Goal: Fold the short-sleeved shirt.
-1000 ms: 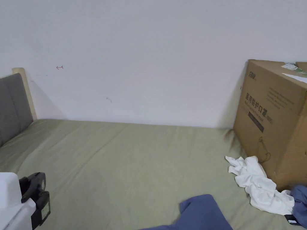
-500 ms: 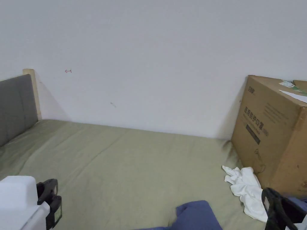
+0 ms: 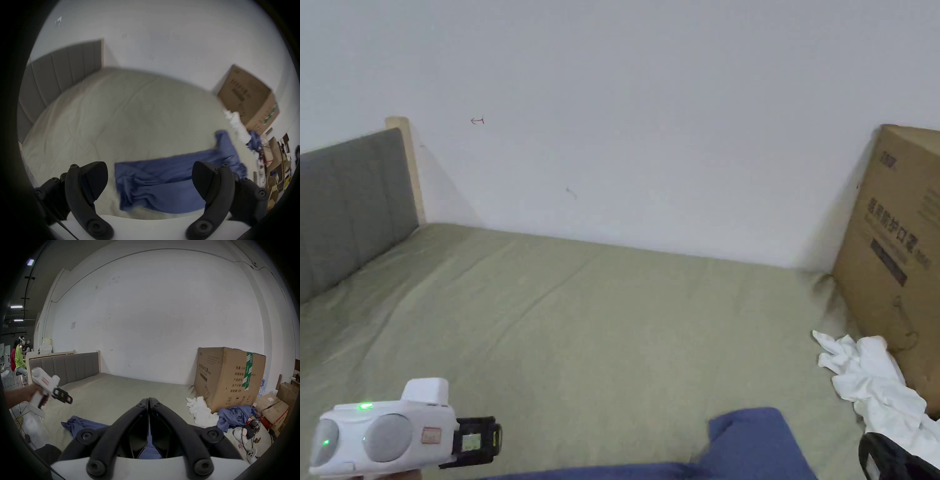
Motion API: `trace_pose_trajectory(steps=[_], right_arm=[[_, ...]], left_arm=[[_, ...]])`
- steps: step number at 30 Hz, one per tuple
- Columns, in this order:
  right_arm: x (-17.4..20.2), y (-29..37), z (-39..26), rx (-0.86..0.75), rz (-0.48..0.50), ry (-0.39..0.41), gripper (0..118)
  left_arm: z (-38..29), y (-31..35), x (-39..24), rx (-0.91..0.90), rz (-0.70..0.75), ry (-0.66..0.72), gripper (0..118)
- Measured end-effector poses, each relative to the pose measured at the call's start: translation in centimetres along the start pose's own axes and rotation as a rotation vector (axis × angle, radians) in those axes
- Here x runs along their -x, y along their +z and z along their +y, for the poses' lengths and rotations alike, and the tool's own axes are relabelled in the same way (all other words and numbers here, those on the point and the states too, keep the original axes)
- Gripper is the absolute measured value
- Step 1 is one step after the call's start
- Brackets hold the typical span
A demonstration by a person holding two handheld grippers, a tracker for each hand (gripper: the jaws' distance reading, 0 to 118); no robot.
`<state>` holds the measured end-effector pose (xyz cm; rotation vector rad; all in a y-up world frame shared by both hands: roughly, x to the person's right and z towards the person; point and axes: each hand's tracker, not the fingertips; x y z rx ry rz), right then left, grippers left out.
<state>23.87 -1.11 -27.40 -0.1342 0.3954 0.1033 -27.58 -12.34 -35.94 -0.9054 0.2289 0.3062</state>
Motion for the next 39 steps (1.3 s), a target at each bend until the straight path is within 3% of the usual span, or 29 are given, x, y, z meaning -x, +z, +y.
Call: trace_pose_trajectory(steps=[2, 7, 9, 13, 14, 15, 17, 18, 19, 22, 25, 27, 28, 30, 32, 36, 39], right_arm=[[-0.9, -0.6, -0.6, 0.025, 0.003, -0.002, 0], [-2.7, -2.2, -1.9, 0.090, -0.014, -0.002, 0], [-3.4, -3.0, -2.3, 0.118, -0.021, -0.023, 0], [-4.4, -4.3, -3.4, 0.158, -0.017, -0.074, 0], [-4.5, -4.6, -3.7, 0.172, -0.020, -0.076, 0], [-4.7, -4.9, -4.0, 0.185, -0.020, -0.081, 0], [-5.1, -5.6, -4.6, 0.211, -0.008, -0.109, 0], [-5.3, -5.8, -4.9, 0.223, -0.005, -0.124, 0], [-5.4, -6.0, -5.1, 0.231, -0.004, -0.133, 0], [-5.6, -6.8, -5.6, 0.246, -0.001, -0.134, 0], [-6.1, -9.3, -6.4, 0.309, 0.059, -0.073, 2], [-7.1, -12.2, -7.1, 0.390, 0.093, -0.046, 11], [-7.7, -13.5, -7.4, 0.421, 0.105, -0.059, 16], [-9.9, -17.7, -8.9, 0.502, 0.158, -0.167, 40], [-11.6, -21.5, -10.7, 0.586, 0.146, -0.209, 58], [-13.4, -28.6, -14.8, 0.747, 0.099, -0.091, 58], [-14.2, -32.9, -18.2, 0.841, 0.067, -0.195, 57]], left_arm=[[-0.6, -4.0, 1.2, 0.047, 0.066, -0.025, 97], [-1.8, -10.6, 4.1, 0.172, 0.123, -0.008, 97], [-2.8, -10.0, 3.3, 0.196, 0.139, 0.004, 91], [-3.4, -11.6, 4.7, 0.155, 0.118, 0.041, 63], [-3.4, -11.5, 4.6, 0.150, 0.109, 0.038, 43], [-3.4, -11.4, 4.4, 0.152, 0.105, 0.032, 32], [-2.8, -10.0, 4.3, 0.149, 0.095, 0.031, 26], [-2.5, -9.6, 4.5, 0.148, 0.016, 0.075, 9], [-2.3, -9.1, 4.8, 0.147, -0.036, 0.127, 4], [-2.4, -6.9, 3.9, 0.111, -0.023, 0.099, 4], [-2.0, -6.4, 4.3, 0.098, -0.042, 0.073, 4], [-2.1, -6.0, 4.1, 0.090, -0.058, 0.065, 4], [-2.1, -6.0, 4.0, 0.089, -0.061, 0.064, 4], [-2.2, -5.6, 3.7, 0.080, -0.078, 0.050, 4], [-2.3, -5.5, 3.7, 0.064, -0.084, 0.030, 4], [-2.6, -4.8, 2.9, 0.042, -0.100, -0.002, 4], [-2.5, -5.3, 2.7, 0.043, -0.100, -0.024, 4]])
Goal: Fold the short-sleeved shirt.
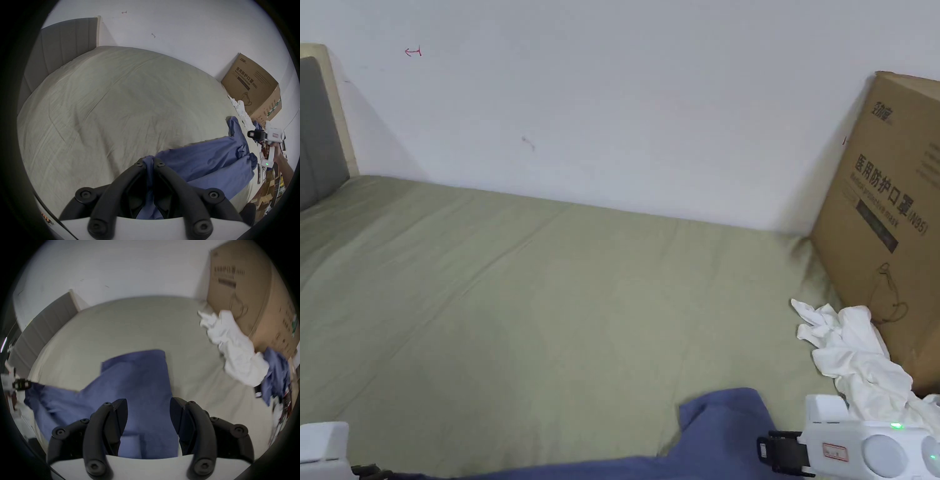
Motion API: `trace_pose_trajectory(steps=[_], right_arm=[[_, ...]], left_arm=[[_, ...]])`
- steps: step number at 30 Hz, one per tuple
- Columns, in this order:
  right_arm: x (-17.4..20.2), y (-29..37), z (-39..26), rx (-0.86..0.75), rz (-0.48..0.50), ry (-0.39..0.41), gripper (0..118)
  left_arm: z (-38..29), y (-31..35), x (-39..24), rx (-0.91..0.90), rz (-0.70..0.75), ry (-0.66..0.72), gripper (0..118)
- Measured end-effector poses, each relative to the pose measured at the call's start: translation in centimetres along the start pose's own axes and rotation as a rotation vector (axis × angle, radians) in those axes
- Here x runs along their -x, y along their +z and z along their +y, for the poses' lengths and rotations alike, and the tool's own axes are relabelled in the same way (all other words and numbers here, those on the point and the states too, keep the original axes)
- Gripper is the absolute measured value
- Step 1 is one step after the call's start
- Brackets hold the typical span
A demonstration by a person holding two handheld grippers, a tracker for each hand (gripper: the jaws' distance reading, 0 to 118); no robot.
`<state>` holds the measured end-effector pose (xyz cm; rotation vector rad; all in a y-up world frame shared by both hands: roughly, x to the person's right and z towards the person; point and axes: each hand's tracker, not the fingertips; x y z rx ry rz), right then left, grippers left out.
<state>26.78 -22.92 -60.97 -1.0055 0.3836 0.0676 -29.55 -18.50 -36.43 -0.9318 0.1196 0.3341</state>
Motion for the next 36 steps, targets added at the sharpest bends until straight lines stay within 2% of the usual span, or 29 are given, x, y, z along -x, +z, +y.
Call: trace_pose_trajectory(steps=[2, 4, 5, 6, 7, 8, 9, 10, 12, 13, 15, 17, 20, 25, 28, 31, 34, 36], right_arm=[[0.0, -2.4, 0.2, 0.037, 0.023, -0.028, 57], [0.5, -3.9, -0.1, 0.063, 0.021, -0.032, 47], [1.0, -4.0, -0.5, 0.070, -0.005, -0.016, 32], [2.0, -3.3, -0.8, 0.043, -0.011, -0.010, 1], [1.7, -2.7, -0.7, 0.027, 0.057, -0.052, 1], [1.2, -2.3, -0.8, 0.040, 0.161, -0.133, 0], [0.8, -1.4, -1.2, 0.039, 0.224, -0.227, 0], [0.6, -1.0, -1.7, 0.048, 0.286, -0.247, 0], [0.9, 1.3, -2.4, -0.008, 0.323, -0.206, 0], [0.8, 2.3, -2.7, -0.011, 0.350, -0.213, 0], [0.3, 4.2, -3.1, -0.015, 0.441, -0.314, 0], [-0.5, 6.5, -4.1, -0.042, 0.541, -0.362, 0], [-1.2, 10.3, -5.5, -0.011, 0.677, -0.329, 0], [-3.8, 15.3, -9.6, -0.017, 0.667, -0.163, 0], [-5.8, 15.6, -12.6, 0.023, 0.628, -0.261, 0], [-6.7, 14.4, -15.2, 0.101, 0.568, -0.270, 0], [-6.6, 11.7, -17.4, 0.223, 0.465, -0.277, 0], [-6.0, 9.7, -18.1, 0.254, 0.363, -0.272, 0]], left_arm=[[0.2, -0.5, -0.2, 0.006, 0.014, -0.006, 4], [0.3, -1.0, 0.0, 0.015, 0.015, -0.011, 4], [0.4, -1.2, -0.2, 0.016, 0.017, -0.008, 4], [0.5, -1.3, -0.2, 0.024, 0.013, -0.013, 4], [0.4, -1.4, -0.2, 0.026, 0.016, -0.015, 4], [0.4, -1.3, -0.2, 0.025, 0.015, -0.014, 4], [0.4, -1.1, -0.4, 0.024, 0.003, -0.019, 4], [0.2, -0.8, -0.5, 0.015, 0.000, -0.024, 3], [-0.1, 0.0, -0.8, 0.005, -0.008, -0.045, 3], [-0.1, 0.5, -0.8, 0.001, -0.015, -0.053, 3], [-0.5, 1.6, -0.9, -0.013, -0.028, -0.065, 3], [-0.8, 2.7, -0.7, -0.022, -0.039, -0.064, 3], [-1.6, 4.7, -0.5, -0.040, -0.081, -0.063, 3], [-3.2, 7.9, 1.1, -0.050, -0.116, -0.078, 3], [-4.7, 8.7, 2.7, -0.049, -0.121, -0.065, 3], [-6.5, 8.3, 3.4, -0.012, -0.110, -0.088, 3], [-8.8, 6.4, 2.8, 0.103, -0.044, -0.191, 3], [-10.2, 4.8, 2.4, 0.149, -0.021, -0.227, 3]])
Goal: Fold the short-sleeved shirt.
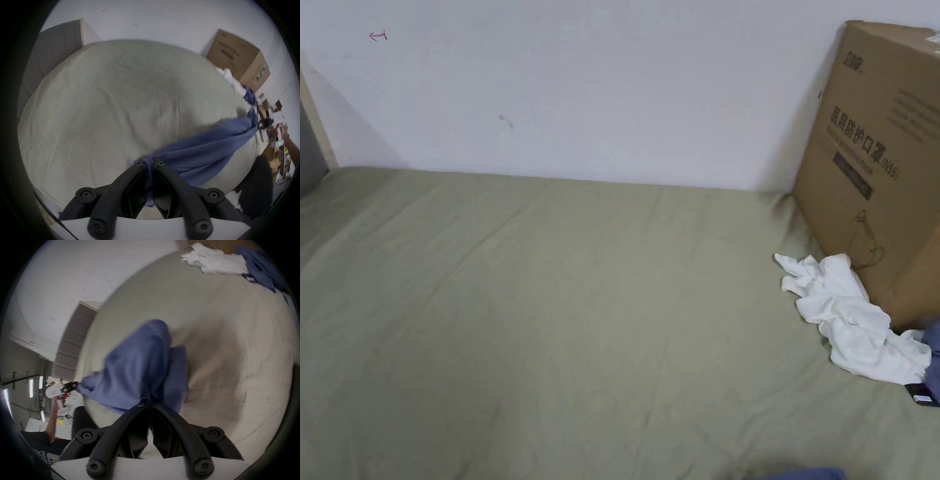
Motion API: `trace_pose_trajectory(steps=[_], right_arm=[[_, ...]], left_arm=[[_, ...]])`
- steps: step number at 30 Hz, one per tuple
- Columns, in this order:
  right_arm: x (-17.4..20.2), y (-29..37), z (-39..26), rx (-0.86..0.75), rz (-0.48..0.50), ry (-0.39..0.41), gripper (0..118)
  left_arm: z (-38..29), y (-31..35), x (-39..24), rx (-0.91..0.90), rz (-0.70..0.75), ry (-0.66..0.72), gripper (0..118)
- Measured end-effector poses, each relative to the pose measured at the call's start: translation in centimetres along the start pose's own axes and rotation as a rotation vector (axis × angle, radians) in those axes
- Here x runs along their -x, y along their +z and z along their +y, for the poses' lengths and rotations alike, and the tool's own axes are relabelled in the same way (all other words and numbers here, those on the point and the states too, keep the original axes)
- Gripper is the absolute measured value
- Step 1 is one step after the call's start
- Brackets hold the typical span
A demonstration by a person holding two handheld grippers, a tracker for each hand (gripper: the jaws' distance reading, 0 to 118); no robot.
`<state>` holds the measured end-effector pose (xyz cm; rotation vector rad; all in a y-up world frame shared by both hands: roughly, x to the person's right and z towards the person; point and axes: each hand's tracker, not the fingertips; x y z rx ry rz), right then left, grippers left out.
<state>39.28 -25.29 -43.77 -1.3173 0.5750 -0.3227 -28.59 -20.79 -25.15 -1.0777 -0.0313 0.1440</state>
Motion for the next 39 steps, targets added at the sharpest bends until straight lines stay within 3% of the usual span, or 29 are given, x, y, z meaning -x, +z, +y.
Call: trace_pose_trajectory(steps=[6, 9, 10, 12, 13, 14, 18, 22, 25, 28, 29, 31, 34, 35, 37, 38, 39], right_arm=[[1.6, -2.9, 0.6, -0.026, -0.050, 0.046, 0], [2.1, -2.6, 0.7, -0.022, -0.071, 0.076, 0], [2.1, -2.4, 0.6, -0.025, -0.075, 0.079, 0], [2.5, -2.6, 0.5, -0.032, -0.092, 0.082, 0], [2.7, -2.6, 0.5, -0.034, -0.102, 0.086, 1], [2.6, -2.7, 0.3, -0.035, -0.115, 0.093, 0], [3.9, -3.0, 0.3, -0.034, -0.184, 0.117, 1], [5.4, -3.3, -0.2, -0.048, -0.257, 0.137, 2], [6.0, -3.7, -0.9, -0.077, -0.297, 0.137, 2], [6.3, -3.9, -1.6, -0.113, -0.321, 0.127, 2], [6.4, -3.9, -1.9, -0.126, -0.329, 0.126, 3], [6.5, -4.0, -2.2, -0.143, -0.343, 0.123, 3], [7.8, -3.7, -2.7, -0.161, -0.390, 0.145, 6], [8.7, -3.2, -2.8, -0.159, -0.461, 0.193, 16], [11.4, -0.8, -3.5, -0.246, -0.566, 0.286, 51], [12.6, 1.0, -3.9, -0.354, -0.556, 0.337, 60], [14.2, 3.2, -4.3, -0.437, -0.543, 0.374, 60]], left_arm=[[0.1, -2.3, -0.6, 0.002, 0.044, 0.010, 4], [0.2, -3.2, 0.0, 0.002, 0.048, 0.001, 20], [0.6, -2.8, -0.2, -0.002, 0.065, -0.004, 28], [1.5, -1.2, -0.8, -0.119, 0.115, -0.007, 81], [2.1, 0.1, -1.4, -0.171, 0.100, 0.007, 99], [3.0, 1.7, -1.9, -0.233, 0.084, 0.033, 107], [7.6, 9.5, -4.4, -0.555, 0.043, 0.136, 106], [10.5, 17.2, -8.8, -0.823, 0.013, 0.152, 107], [11.3, 20.7, -11.9, -0.880, 0.062, 0.184, 97], [10.4, 22.4, -14.2, -0.955, 0.103, 0.110, 24], [10.4, 22.5, -15.1, -0.953, 0.143, 0.084, 15], [10.1, 22.8, -16.0, -0.945, 0.172, 0.057, 13], [9.5, 23.8, -16.0, -0.945, 0.100, 0.066, 7], [9.1, 24.4, -16.1, -0.974, 0.076, 0.065, 3], [9.0, 25.2, -16.3, -0.954, 0.114, 0.010, 2], [8.7, 25.4, -16.3, -0.962, 0.138, -0.007, 2], [8.3, 25.7, -16.2, -0.976, 0.146, -0.005, 2]])
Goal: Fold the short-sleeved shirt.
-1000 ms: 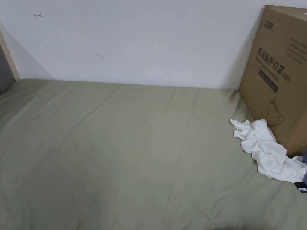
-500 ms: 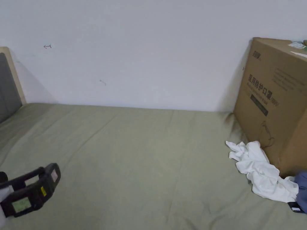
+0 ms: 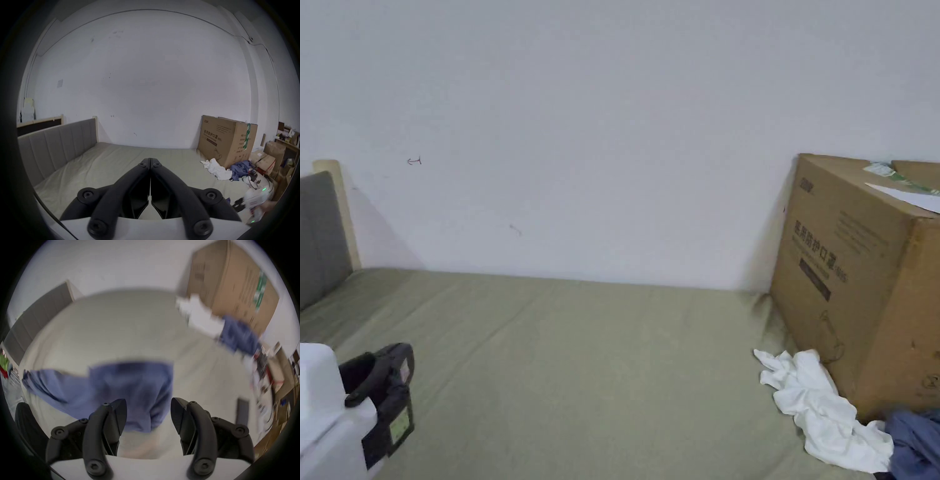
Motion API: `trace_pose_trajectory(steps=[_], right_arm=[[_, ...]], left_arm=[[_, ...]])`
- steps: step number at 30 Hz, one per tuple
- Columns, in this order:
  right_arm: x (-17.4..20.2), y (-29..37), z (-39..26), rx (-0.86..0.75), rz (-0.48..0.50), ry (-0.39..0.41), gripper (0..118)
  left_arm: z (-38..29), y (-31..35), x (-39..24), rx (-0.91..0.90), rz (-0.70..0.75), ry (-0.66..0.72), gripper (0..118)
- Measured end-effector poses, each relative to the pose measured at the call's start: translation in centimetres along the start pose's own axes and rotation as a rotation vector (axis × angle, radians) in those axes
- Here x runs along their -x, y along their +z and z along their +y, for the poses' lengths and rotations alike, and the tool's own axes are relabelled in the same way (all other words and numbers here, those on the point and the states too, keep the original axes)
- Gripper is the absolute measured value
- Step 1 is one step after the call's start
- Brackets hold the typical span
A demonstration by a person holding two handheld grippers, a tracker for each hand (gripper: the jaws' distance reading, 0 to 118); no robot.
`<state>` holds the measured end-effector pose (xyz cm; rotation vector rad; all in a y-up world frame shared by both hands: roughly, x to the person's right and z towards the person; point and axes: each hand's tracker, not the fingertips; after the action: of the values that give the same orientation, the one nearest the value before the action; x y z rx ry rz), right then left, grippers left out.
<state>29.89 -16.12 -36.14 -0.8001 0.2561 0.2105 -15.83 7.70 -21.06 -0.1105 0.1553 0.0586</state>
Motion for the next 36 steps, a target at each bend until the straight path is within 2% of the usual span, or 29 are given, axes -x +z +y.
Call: trace_pose_trajectory(steps=[2, 6, 9, 10, 11, 12, 13, 15, 20, 22, 23, 24, 25, 26, 27, 28, 30, 32, 36], right_arm=[[0.2, 5.4, 2.6, -0.153, -0.032, -0.007, 60], [0.6, 17.5, 6.9, -0.527, -0.046, -0.072, 60], [1.9, 24.0, 7.7, -0.784, -0.073, -0.038, 58], [2.5, 25.3, 7.4, -0.848, -0.088, -0.022, 50], [3.3, 26.3, 7.0, -0.896, -0.104, -0.002, 24], [4.1, 26.7, 6.5, -0.926, -0.118, 0.014, 0], [4.7, 26.9, 6.1, -0.936, -0.144, 0.025, 0], [6.0, 26.6, 5.1, -0.906, -0.101, 0.033, 0], [7.5, 25.7, 4.5, -0.887, -0.076, 0.040, 0], [7.7, 25.6, 4.4, -0.886, -0.048, 0.002, 0], [7.5, 25.5, 4.8, -0.888, -0.036, -0.005, 0], [7.8, 25.4, 4.8, -0.889, -0.035, -0.001, 0], [8.0, 25.3, 4.8, -0.885, -0.035, 0.006, 0], [8.2, 25.2, 4.8, -0.880, -0.036, 0.019, 0], [8.1, 25.2, 5.0, -0.883, -0.034, 0.026, 0], [8.2, 25.1, 5.0, -0.884, -0.030, 0.029, 0], [8.2, 24.7, 5.0, -0.878, -0.010, 0.022, 0], [8.2, 24.1, 5.3, -0.858, 0.020, 0.010, 0], [8.7, 22.6, 5.7, -0.813, 0.049, 0.008, 0]], left_arm=[[-0.1, 0.3, 0.1, 0.010, 0.021, -0.006, 2], [-1.2, 1.4, 0.6, 0.057, 0.007, 0.031, 2], [-2.7, 2.5, 0.8, 0.076, -0.002, 0.046, 2], [-3.2, 2.8, 0.9, 0.087, -0.008, 0.051, 2], [-3.8, 3.1, 1.0, 0.103, -0.016, 0.063, 2], [-4.3, 3.4, 1.2, 0.120, -0.022, 0.076, 2], [-4.7, 3.7, 1.4, 0.133, -0.015, 0.085, 2], [-5.1, 4.4, 1.7, 0.155, -0.004, 0.084, 2], [-4.9, 5.1, 2.5, 0.150, 0.023, 0.068, 4], [-4.7, 5.0, 3.0, 0.134, 0.024, 0.067, 15], [-4.9, 4.7, 3.6, 0.138, 0.022, 0.075, 15], [-5.3, 4.2, 4.5, 0.167, -0.008, 0.097, 35], [-6.1, 3.6, 5.7, 0.188, -0.053, 0.147, 60], [-7.5, 2.7, 7.7, 0.205, -0.122, 0.239, 92], [-9.2, 1.5, 9.7, 0.261, -0.199, 0.332, 110], [-11.2, 0.5, 11.6, 0.344, -0.299, 0.421, 118], [-16.7, -1.7, 16.6, 0.404, -0.503, 0.604, 114], [-21.7, -4.2, 20.3, 0.586, -0.549, 0.808, 114], [-29.9, -7.7, 25.4, 0.787, -0.414, 0.893, 113]])
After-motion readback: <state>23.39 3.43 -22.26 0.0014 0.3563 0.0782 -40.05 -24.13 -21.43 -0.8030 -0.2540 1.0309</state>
